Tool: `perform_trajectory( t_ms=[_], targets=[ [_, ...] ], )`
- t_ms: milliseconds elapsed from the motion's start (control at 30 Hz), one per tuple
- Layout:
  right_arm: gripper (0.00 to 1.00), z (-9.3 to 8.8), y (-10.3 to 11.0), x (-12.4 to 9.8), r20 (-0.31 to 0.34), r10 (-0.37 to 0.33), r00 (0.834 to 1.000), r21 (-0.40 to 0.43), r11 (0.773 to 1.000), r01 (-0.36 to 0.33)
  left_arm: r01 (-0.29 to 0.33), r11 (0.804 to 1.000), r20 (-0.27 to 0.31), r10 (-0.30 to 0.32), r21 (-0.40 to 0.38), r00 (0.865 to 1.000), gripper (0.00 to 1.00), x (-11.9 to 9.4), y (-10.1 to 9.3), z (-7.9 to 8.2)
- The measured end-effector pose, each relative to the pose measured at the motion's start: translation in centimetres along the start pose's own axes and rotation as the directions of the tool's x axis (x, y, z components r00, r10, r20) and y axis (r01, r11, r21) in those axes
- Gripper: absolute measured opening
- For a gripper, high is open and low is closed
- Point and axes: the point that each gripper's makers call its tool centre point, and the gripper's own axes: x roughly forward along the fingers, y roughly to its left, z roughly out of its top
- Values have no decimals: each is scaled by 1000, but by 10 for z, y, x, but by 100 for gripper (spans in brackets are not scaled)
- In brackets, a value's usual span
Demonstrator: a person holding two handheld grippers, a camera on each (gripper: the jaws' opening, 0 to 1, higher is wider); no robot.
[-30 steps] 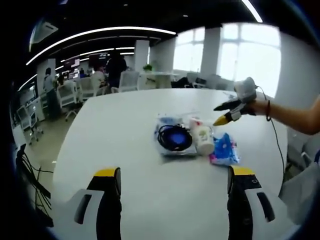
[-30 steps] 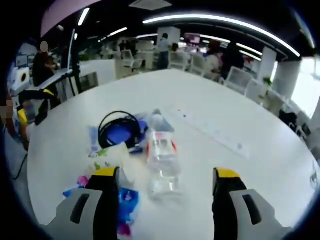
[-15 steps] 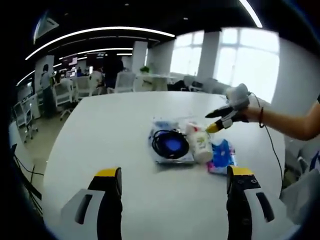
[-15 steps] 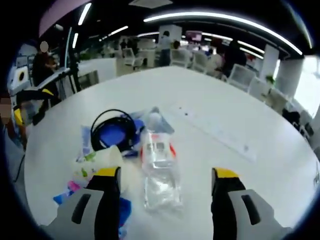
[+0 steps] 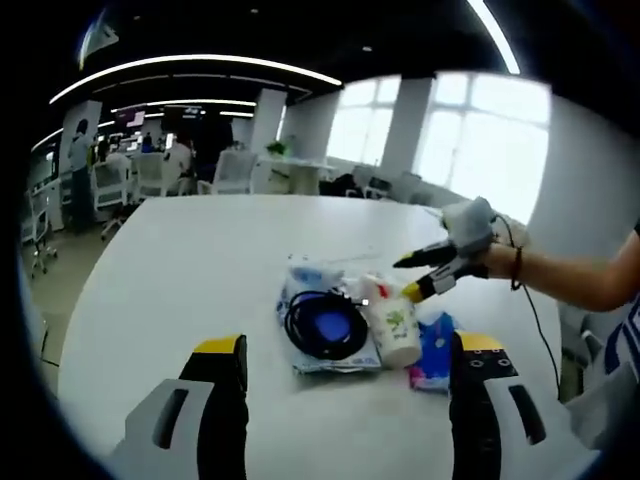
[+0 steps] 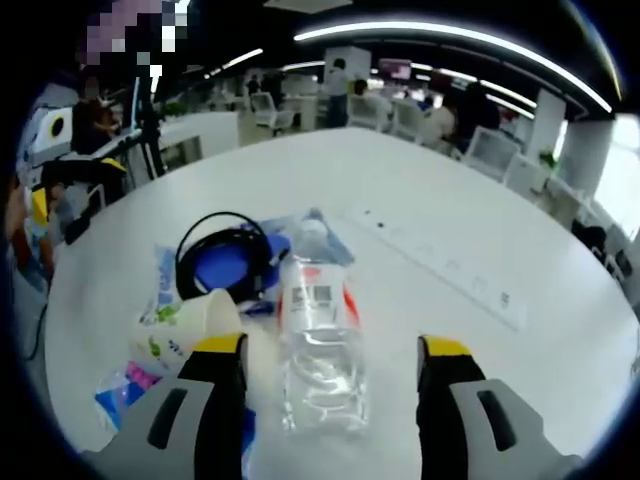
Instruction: Arrange the tabletop items into an orderly group along one side of the table until the central work area is clear of visible clutter.
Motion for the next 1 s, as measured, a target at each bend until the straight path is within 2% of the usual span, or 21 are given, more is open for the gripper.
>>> perform_trajectory(
  t_ms=[100, 233, 367, 600, 800, 833, 900, 1000],
  targets=[
    [64, 0, -2, 1, 0, -1, 1000, -4, 1000, 1, 33, 999, 33, -33, -3, 999, 78, 14, -5, 9],
    [60, 0, -1, 3, 3, 5, 1000, -13, 1000, -5, 58, 998, 20, -58, 3, 998, 78, 31, -10, 14],
    [58, 2, 1, 4, 6, 12, 1000, -23, 1000, -12, 91, 994, 53, -88, -64, 995, 77, 46, -14, 22],
    [56, 1, 3, 8, 3, 27, 1000, -36, 999, -27, 91, 990, 65, -84, -107, 994, 75, 72, -10, 25],
    [51, -1, 4, 12, 1, 39, 999, -39, 998, -38, 99, 988, 44, -94, -121, 995, 75, 96, -7, 25],
    [50, -1, 4, 12, 0, 40, 999, -40, 998, -40, 105, 983, 43, -99, -152, 994, 74, 101, -7, 25],
    [48, -1, 5, 13, 1, 44, 999, -44, 998, -44, 133, 971, 93, -117, -200, 989, 74, 111, -8, 33],
    [45, -2, 9, 13, -2, 58, 998, -50, 997, -58, 121, 973, 64, -111, -196, 992, 73, 120, -4, 30]
  ],
)
